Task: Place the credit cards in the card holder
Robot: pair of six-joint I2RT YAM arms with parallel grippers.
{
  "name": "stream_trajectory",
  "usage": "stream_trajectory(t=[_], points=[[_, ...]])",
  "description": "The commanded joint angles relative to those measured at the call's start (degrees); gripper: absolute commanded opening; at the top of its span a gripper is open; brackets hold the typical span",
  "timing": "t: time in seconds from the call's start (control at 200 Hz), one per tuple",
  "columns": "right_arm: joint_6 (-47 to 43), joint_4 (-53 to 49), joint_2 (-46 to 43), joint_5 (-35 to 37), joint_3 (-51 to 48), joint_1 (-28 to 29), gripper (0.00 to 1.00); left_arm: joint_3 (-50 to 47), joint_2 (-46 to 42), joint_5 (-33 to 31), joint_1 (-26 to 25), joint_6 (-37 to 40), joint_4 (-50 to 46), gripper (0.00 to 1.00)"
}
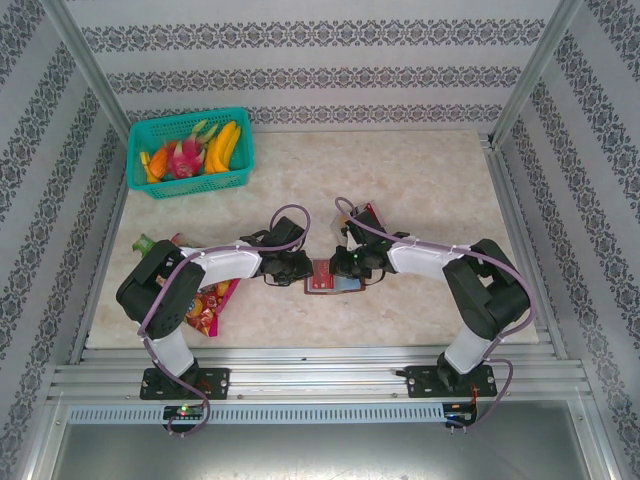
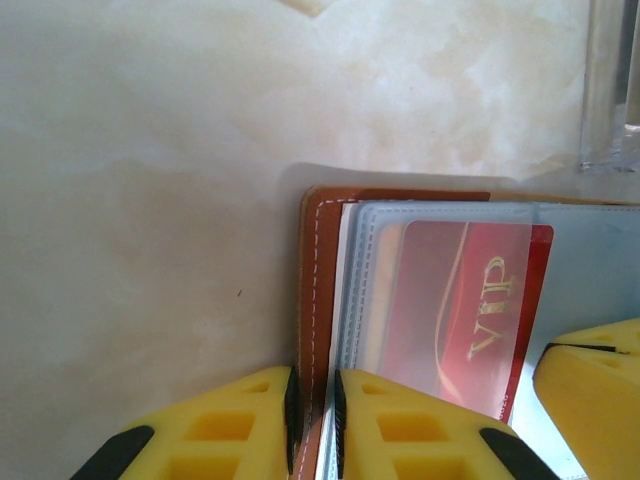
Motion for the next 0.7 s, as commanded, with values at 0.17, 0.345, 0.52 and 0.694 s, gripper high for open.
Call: stream_trajectory(t=[0.17,0.345,0.52,0.694], points=[[-0.55,-1.59,1.78,1.30,0.41,0.47,0.14,-0.22,0.47,-0.12,-0.62,0.61,-1.34,0.20],[-0.15,0.22,3.85,-0.68,0.64,0.80,0.13,-0.14,0.47,-0.03,-0.62,0.73,-1.34,0.20],[1.06,4.09,4.26,-4.36,0.82,1.17,0.12,-0.04,0.48,0.01,-0.61,0.82,-1.43,0.21],[-0.27,2.39,2.92,-3.67,1.57,1.09,0.13,-0.05,0.34,-0.41,-0.64,0.59,-1.73,0.23]])
